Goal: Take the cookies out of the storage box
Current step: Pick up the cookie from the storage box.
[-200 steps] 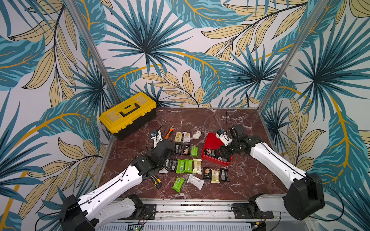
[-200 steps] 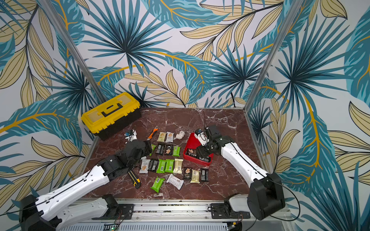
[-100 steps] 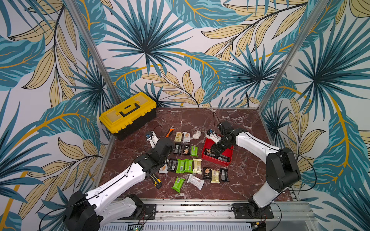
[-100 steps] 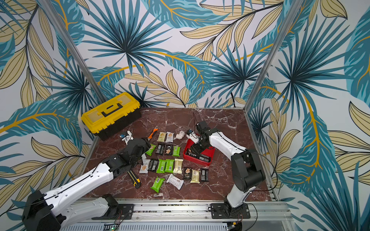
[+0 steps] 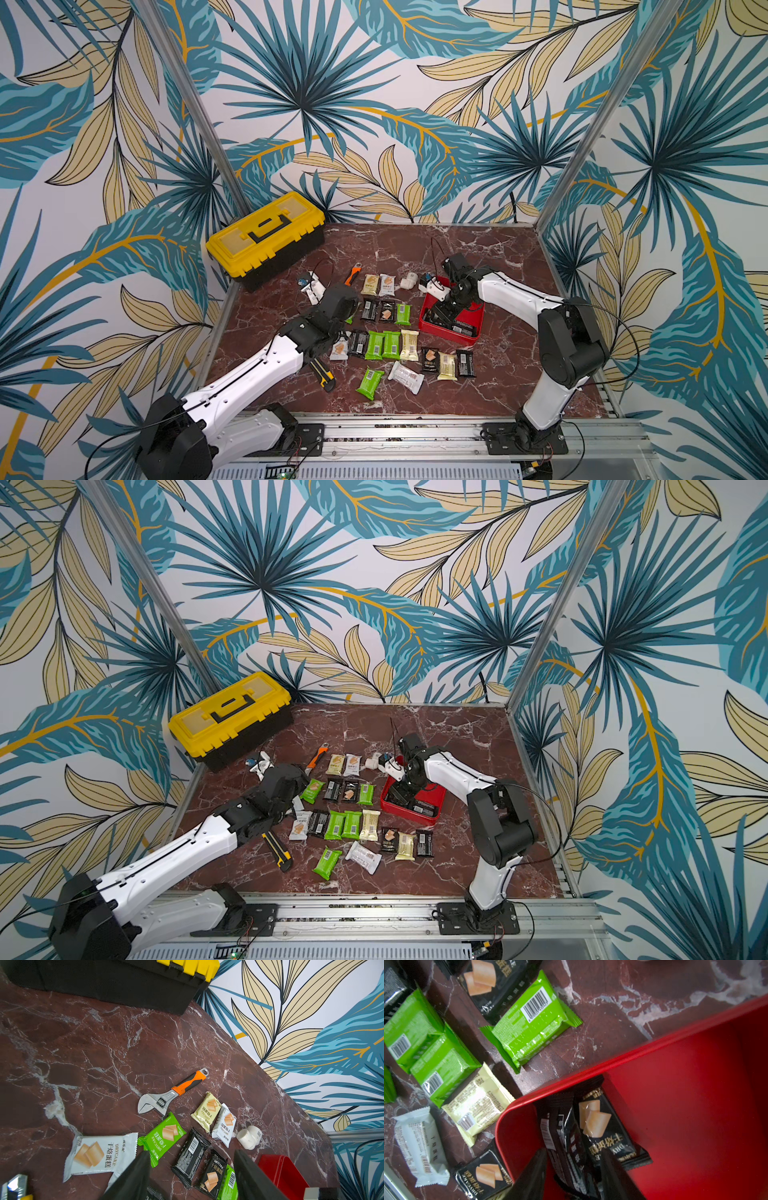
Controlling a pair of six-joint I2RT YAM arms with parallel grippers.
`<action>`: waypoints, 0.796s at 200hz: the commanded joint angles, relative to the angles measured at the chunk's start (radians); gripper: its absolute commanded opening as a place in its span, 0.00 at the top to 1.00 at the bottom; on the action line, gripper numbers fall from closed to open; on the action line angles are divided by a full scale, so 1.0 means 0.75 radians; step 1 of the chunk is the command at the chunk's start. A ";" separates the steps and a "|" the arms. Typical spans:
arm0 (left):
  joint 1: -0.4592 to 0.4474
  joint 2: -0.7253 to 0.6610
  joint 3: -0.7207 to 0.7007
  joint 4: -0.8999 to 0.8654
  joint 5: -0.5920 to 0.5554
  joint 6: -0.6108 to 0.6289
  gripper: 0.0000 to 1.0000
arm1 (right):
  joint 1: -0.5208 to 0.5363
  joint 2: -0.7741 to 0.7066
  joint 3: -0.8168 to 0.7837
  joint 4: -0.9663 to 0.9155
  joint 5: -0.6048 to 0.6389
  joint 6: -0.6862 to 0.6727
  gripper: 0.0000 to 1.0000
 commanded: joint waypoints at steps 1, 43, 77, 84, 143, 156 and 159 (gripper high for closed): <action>0.014 0.012 0.003 0.012 0.006 -0.005 0.32 | 0.021 0.039 0.025 -0.051 -0.004 -0.012 0.58; 0.021 0.019 0.001 0.009 0.021 -0.005 0.33 | 0.035 0.081 0.052 -0.065 -0.010 -0.007 0.67; 0.025 0.019 0.001 0.000 0.025 -0.005 0.34 | 0.036 0.096 0.061 -0.069 -0.010 -0.006 0.78; 0.025 0.019 0.001 0.000 0.025 -0.005 0.34 | 0.036 0.094 0.059 -0.070 -0.007 -0.006 0.80; 0.033 0.019 0.003 -0.010 0.033 -0.003 0.34 | 0.035 0.075 0.050 -0.070 0.007 -0.013 0.98; 0.034 0.015 0.003 -0.012 0.033 -0.003 0.34 | 0.036 0.060 0.053 -0.070 0.027 -0.007 1.00; 0.035 0.015 0.004 -0.014 0.033 -0.003 0.34 | 0.036 0.058 0.053 -0.070 0.029 -0.007 1.00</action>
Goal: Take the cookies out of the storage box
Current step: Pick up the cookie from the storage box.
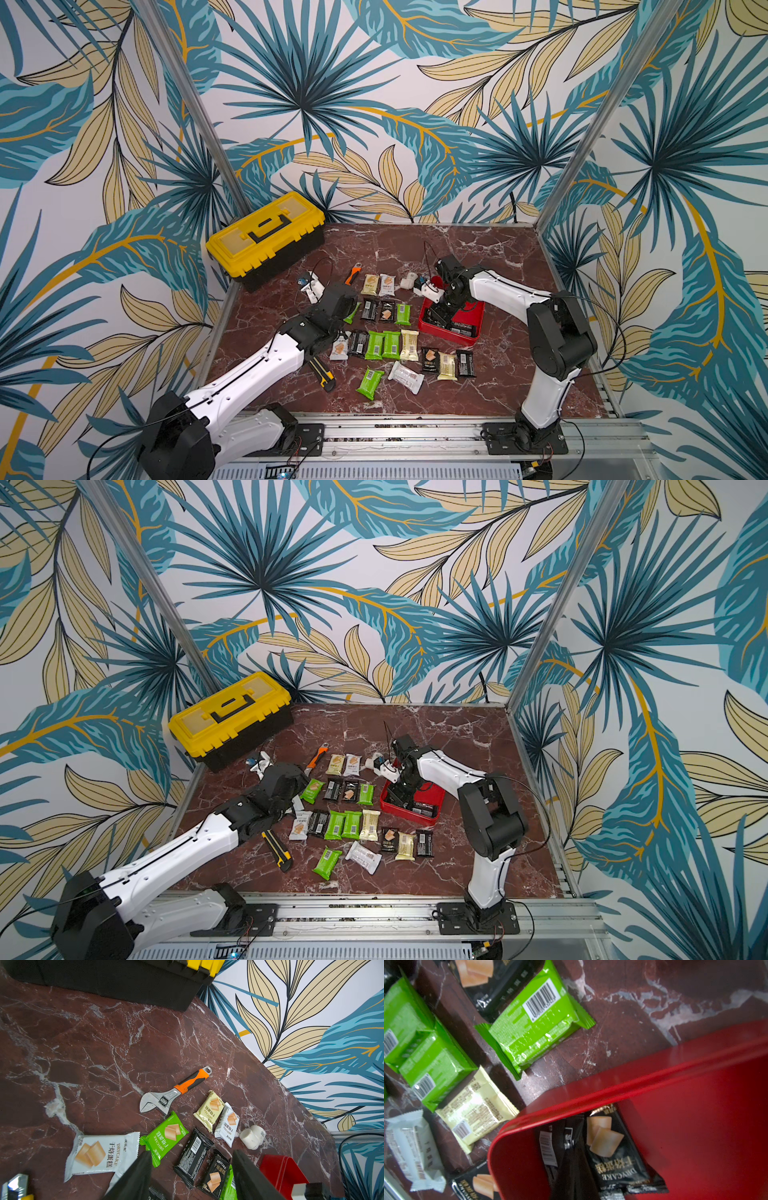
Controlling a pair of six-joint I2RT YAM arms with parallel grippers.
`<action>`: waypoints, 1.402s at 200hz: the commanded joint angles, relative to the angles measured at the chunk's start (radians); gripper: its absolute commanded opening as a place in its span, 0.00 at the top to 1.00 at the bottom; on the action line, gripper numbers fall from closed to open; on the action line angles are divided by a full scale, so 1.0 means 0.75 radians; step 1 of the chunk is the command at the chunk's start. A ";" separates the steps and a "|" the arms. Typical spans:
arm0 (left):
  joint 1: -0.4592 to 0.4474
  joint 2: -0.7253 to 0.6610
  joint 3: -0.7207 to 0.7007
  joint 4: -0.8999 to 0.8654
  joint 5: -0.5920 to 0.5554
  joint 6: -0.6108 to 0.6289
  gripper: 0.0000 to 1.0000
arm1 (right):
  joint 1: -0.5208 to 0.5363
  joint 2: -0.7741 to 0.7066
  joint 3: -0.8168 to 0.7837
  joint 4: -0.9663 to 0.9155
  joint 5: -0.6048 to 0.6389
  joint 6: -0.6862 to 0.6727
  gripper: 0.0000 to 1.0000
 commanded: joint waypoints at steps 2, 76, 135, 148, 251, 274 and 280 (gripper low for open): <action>0.010 -0.003 0.003 -0.012 0.000 -0.003 0.34 | 0.007 -0.023 0.007 -0.041 0.027 0.002 1.00; 0.011 -0.004 0.002 -0.017 0.006 -0.003 0.35 | -0.046 -0.115 0.006 0.004 0.121 0.081 1.00; 0.010 -0.005 0.002 -0.017 0.011 0.003 0.36 | -0.116 -0.184 -0.019 0.075 0.097 0.247 1.00; 0.010 -0.002 0.001 -0.015 0.013 0.006 0.37 | -0.129 -0.216 -0.047 0.110 0.081 0.306 1.00; 0.013 0.046 0.008 0.023 0.063 0.035 0.37 | -0.160 -0.487 -0.286 0.359 0.119 0.900 1.00; 0.012 0.060 0.012 0.027 0.085 0.040 0.38 | -0.160 -0.538 -0.327 0.382 0.118 1.041 1.00; 0.014 0.064 0.014 0.029 0.090 0.041 0.37 | -0.160 -0.548 -0.339 0.391 0.119 1.078 1.00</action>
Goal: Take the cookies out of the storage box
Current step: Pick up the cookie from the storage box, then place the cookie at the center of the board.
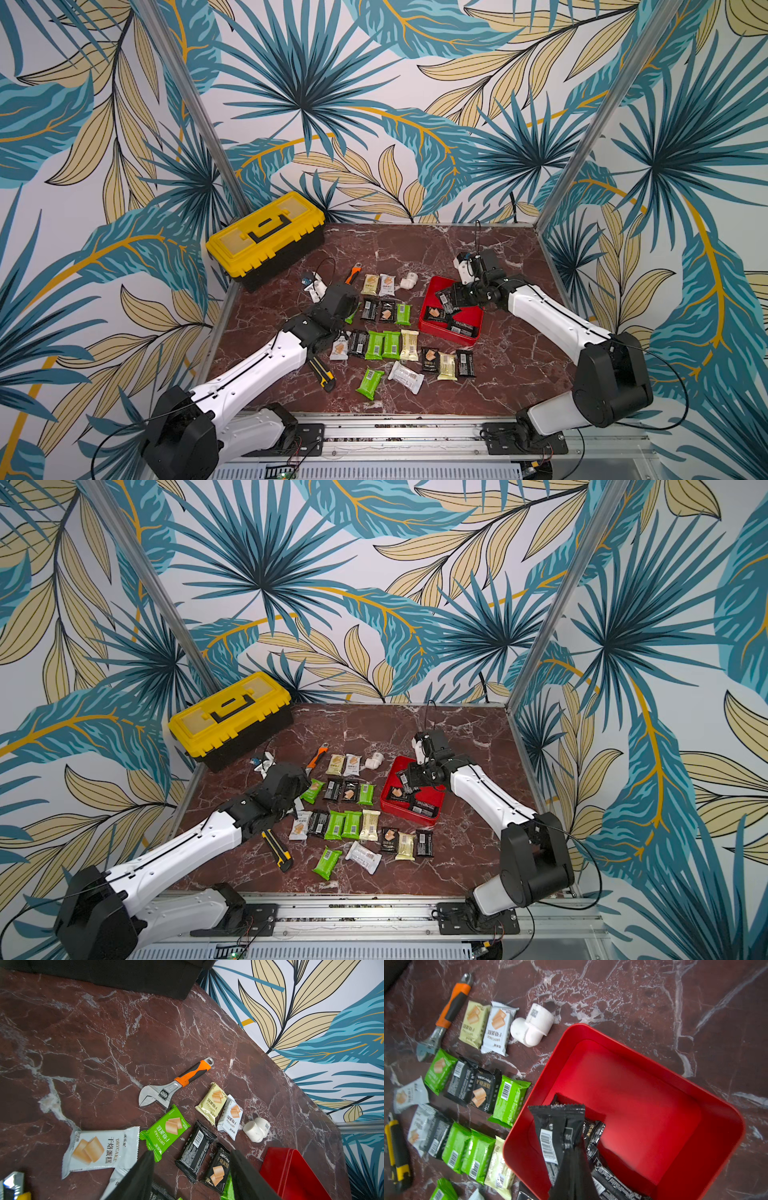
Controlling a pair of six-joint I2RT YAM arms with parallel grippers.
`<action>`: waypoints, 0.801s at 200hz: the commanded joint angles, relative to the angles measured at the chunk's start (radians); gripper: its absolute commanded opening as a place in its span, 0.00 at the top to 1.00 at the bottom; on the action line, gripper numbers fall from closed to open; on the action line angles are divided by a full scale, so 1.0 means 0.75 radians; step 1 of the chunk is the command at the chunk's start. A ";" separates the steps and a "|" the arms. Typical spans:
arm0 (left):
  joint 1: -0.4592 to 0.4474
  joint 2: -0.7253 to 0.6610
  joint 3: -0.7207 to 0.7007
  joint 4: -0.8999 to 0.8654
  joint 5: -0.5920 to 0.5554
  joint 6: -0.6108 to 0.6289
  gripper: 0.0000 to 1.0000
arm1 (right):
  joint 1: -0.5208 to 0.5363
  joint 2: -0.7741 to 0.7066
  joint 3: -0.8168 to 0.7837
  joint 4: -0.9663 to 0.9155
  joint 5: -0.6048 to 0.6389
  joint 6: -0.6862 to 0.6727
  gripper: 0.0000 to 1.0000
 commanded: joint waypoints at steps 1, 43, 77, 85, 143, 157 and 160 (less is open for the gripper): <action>0.011 0.017 0.014 0.028 0.027 0.025 0.37 | -0.002 -0.063 -0.064 0.064 0.001 0.223 1.00; 0.011 0.030 0.021 0.047 0.062 0.055 0.38 | -0.008 -0.187 -0.155 0.053 0.116 0.354 1.00; 0.011 0.061 0.040 0.086 0.120 0.126 0.40 | -0.068 -0.298 -0.205 -0.054 0.130 0.332 1.00; 0.012 0.076 0.053 0.131 0.142 0.153 0.41 | -0.089 -0.326 -0.216 -0.085 0.137 0.325 1.00; 0.010 0.227 0.185 0.205 0.372 0.368 0.39 | -0.272 -0.527 -0.328 -0.273 0.277 0.381 1.00; 0.009 0.272 0.225 0.199 0.444 0.417 0.39 | -0.308 -0.561 -0.366 -0.306 0.329 0.437 1.00; 0.010 0.282 0.234 0.195 0.459 0.427 0.39 | -0.314 -0.567 -0.375 -0.309 0.335 0.448 1.00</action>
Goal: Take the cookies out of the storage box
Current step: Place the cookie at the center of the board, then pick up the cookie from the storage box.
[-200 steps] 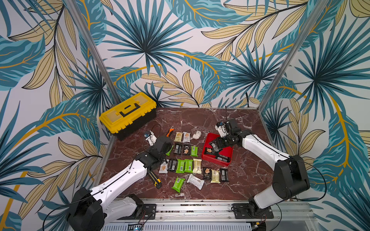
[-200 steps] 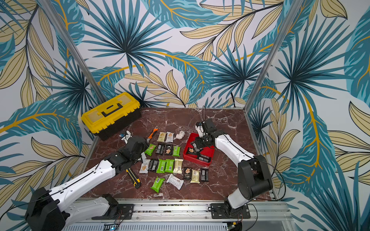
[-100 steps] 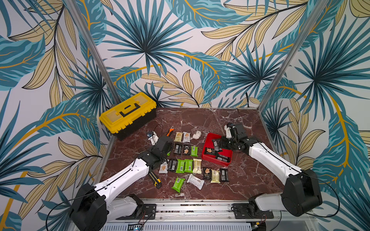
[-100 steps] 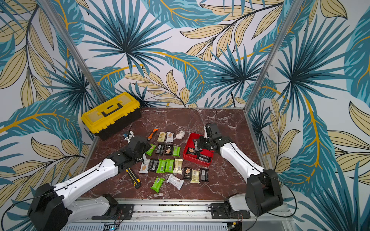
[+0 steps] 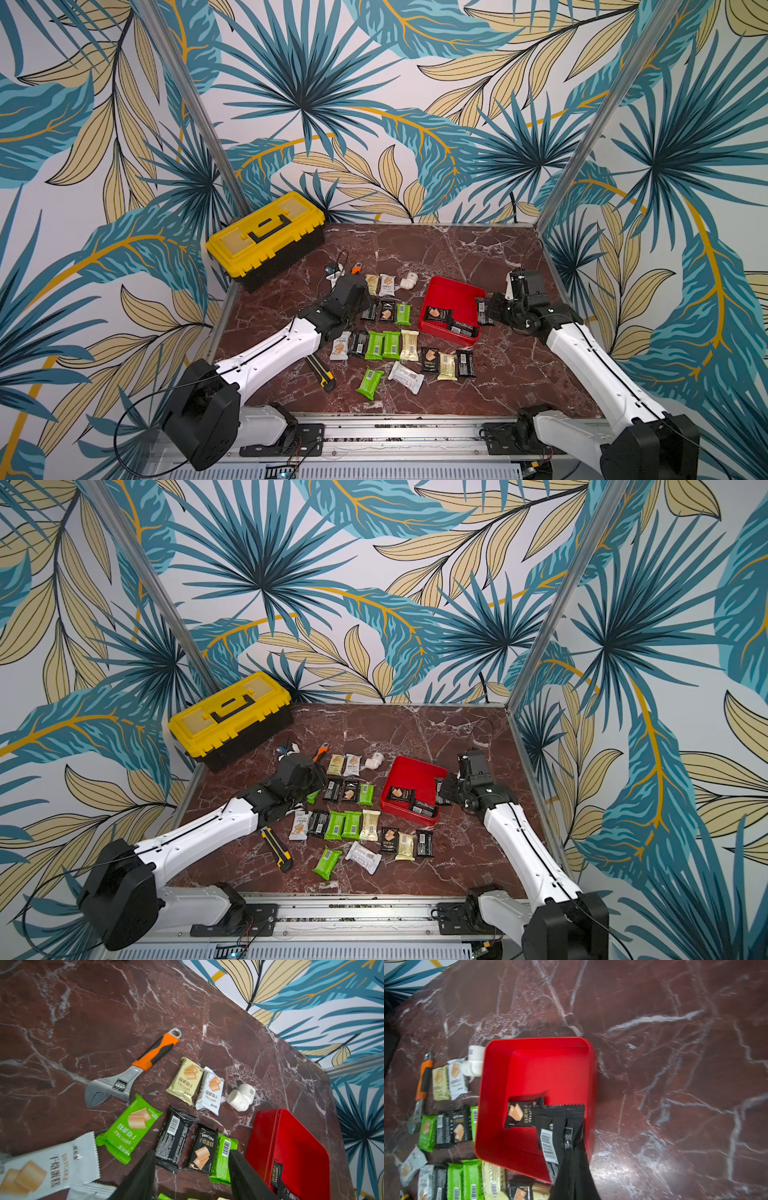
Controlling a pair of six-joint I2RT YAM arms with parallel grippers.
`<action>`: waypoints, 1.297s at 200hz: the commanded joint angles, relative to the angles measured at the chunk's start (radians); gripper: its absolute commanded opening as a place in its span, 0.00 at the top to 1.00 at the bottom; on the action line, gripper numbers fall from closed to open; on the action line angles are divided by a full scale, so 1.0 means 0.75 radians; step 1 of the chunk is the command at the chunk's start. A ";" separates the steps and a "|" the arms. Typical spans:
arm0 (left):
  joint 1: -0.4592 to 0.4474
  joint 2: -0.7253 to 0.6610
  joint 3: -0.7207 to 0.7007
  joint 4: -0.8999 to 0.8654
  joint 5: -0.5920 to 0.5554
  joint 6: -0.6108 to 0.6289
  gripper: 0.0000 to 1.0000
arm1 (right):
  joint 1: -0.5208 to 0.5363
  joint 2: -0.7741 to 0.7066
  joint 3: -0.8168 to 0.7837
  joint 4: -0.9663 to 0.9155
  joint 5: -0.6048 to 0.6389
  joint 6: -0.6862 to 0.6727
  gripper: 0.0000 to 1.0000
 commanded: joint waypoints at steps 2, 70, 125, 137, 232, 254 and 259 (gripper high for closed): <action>0.004 0.065 0.121 0.037 0.159 0.143 0.39 | -0.055 -0.053 -0.075 -0.123 0.117 0.104 1.00; -0.109 0.384 0.375 -0.052 0.415 0.389 0.38 | -0.112 0.050 -0.202 -0.018 0.098 0.224 1.00; -0.198 0.614 0.597 -0.171 0.495 0.474 0.38 | -0.149 0.169 -0.274 0.133 0.081 0.224 1.00; -0.214 0.641 0.624 -0.178 0.490 0.513 0.38 | -0.159 0.185 -0.274 0.145 0.090 0.217 0.95; -0.199 0.720 0.702 -0.165 0.466 0.387 0.40 | -0.129 0.144 0.044 0.013 -0.098 -0.214 0.54; -0.153 0.631 0.591 -0.005 0.433 0.283 0.40 | -0.066 0.187 0.128 0.102 -0.240 -0.428 0.53; -0.145 0.610 0.564 0.026 0.422 0.259 0.40 | -0.043 0.201 0.146 0.117 -0.253 -0.485 0.52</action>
